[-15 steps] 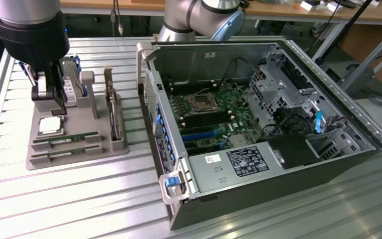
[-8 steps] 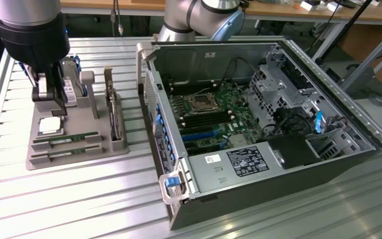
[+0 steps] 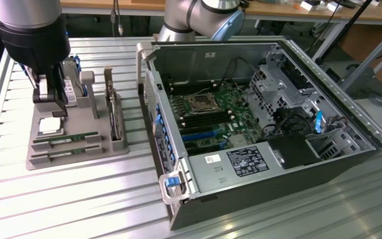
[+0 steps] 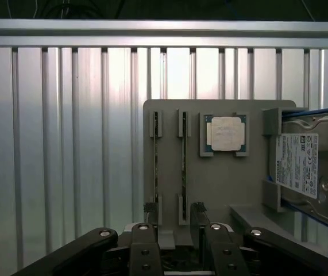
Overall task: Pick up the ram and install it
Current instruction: 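Pick up the ram and move it above insertion slot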
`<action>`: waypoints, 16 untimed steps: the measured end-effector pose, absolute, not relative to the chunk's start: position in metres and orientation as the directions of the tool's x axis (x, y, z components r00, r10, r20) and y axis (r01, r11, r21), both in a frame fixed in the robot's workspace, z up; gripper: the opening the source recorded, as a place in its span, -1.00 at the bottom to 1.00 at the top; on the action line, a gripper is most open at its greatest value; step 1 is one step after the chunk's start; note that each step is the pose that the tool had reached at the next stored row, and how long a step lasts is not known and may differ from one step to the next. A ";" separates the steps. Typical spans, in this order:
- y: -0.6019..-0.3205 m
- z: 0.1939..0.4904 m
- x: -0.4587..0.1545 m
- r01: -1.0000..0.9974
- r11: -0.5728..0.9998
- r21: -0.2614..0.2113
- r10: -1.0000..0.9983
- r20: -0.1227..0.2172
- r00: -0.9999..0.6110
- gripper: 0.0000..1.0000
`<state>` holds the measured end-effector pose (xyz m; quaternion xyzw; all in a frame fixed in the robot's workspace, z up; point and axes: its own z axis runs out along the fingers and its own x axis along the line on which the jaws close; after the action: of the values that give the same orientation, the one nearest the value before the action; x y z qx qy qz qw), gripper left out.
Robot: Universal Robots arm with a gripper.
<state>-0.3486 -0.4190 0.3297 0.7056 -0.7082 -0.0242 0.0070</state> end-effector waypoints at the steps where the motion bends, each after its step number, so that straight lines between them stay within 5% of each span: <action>1: -0.419 0.329 -0.349 -0.999 0.003 0.044 -1.000 -0.024 -0.004 -0.28; 16: -0.419 0.322 -0.349 -0.999 0.003 0.044 -1.000 -0.024 -0.004 -0.28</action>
<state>-0.3486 -0.4190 0.3221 0.7056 -0.7082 -0.0242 0.0070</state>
